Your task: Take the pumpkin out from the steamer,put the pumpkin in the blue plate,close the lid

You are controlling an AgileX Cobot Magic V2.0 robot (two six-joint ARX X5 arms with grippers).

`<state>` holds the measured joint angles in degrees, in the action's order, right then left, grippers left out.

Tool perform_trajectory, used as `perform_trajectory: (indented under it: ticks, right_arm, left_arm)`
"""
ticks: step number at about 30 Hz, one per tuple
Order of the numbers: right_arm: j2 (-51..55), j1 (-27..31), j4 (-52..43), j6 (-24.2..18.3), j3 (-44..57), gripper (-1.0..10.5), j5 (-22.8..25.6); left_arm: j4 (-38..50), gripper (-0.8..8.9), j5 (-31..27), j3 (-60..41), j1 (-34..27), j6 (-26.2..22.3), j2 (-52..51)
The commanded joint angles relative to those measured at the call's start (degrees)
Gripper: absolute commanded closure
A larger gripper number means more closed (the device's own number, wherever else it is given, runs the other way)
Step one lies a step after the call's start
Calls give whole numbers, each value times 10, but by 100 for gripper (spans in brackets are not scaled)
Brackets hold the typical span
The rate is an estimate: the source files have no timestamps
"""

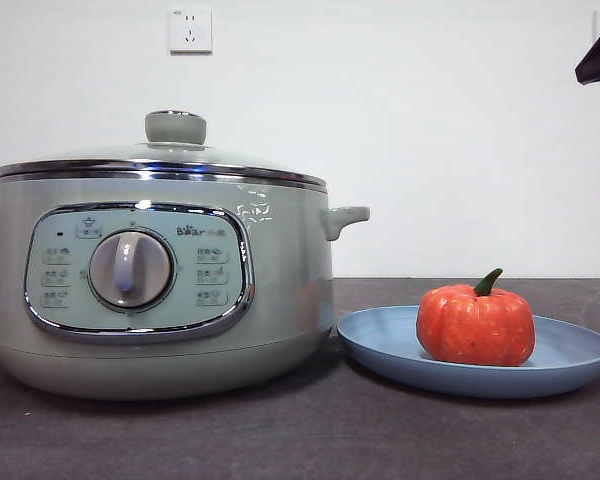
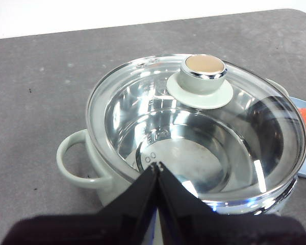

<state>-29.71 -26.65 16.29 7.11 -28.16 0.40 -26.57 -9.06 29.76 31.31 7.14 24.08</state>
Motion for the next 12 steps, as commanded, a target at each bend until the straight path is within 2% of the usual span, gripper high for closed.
perform_trajectory:
  ticks: [1, 5, 12]
  right_arm:
    - [1, -1, -3, 5, 3, 957, 0]
    - [1, -1, -3, 5, 3, 957, 0]
    - [1, -1, -3, 5, 3, 957, 0]
  left_arm:
    - [-13, 817, 1, -3, -13, -7, -38]
    - [-13, 817, 7, -4, -72, -21, -105]
    - [20, 817, 3, -32, -234, -67, -176]
